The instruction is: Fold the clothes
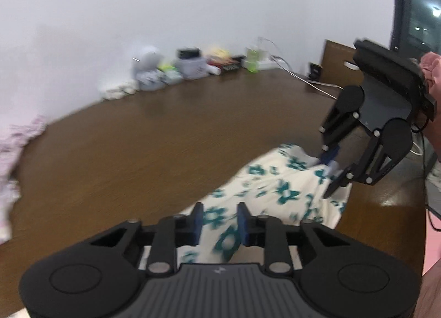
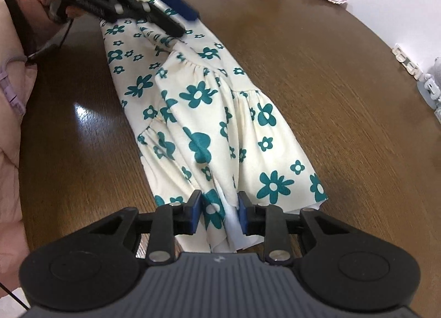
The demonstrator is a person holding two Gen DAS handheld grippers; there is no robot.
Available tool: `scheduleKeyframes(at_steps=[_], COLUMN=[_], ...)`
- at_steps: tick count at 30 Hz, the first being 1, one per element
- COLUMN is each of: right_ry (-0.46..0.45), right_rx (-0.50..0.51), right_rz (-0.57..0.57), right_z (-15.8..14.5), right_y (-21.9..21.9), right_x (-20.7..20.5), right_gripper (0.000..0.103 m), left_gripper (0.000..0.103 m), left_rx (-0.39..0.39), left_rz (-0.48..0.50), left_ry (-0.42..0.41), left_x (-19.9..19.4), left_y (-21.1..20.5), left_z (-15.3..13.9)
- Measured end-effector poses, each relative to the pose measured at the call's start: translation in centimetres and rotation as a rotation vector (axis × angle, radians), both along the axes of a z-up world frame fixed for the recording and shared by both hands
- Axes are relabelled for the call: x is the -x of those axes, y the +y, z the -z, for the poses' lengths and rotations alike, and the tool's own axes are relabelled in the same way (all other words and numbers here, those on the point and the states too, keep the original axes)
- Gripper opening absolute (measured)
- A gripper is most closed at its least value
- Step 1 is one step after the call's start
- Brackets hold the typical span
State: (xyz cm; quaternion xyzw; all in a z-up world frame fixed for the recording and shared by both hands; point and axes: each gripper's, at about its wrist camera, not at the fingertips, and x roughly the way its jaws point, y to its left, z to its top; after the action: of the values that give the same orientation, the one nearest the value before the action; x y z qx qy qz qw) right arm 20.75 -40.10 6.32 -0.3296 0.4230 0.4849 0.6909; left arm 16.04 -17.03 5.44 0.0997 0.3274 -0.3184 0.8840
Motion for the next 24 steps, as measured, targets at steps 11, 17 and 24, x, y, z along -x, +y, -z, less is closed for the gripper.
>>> scheduleKeyframes(at_steps=[11,17,24], right_ry=[-0.015,-0.054,-0.092], right_rx=[-0.186,-0.433,-0.492], right_rz=[0.318,0.558,0.605], right_z=[0.3,-0.8,-0.5], right_y=[-7.4,-9.7,-8.2], right_x=[1.2,5.0,8.4], right_gripper=[0.048,0.066,0.075], left_gripper=[0.012,0.013,0.014], left_rx=[-0.076,-0.082,-0.088], left_rz=[0.043,0.053,0.096], left_ry=[0.019,0.0,-0.016], left_x=[0.0,0.5,0.7], left_y=[-2.1,-1.7,-1.9], left_z=[3.1,2.5,1.5])
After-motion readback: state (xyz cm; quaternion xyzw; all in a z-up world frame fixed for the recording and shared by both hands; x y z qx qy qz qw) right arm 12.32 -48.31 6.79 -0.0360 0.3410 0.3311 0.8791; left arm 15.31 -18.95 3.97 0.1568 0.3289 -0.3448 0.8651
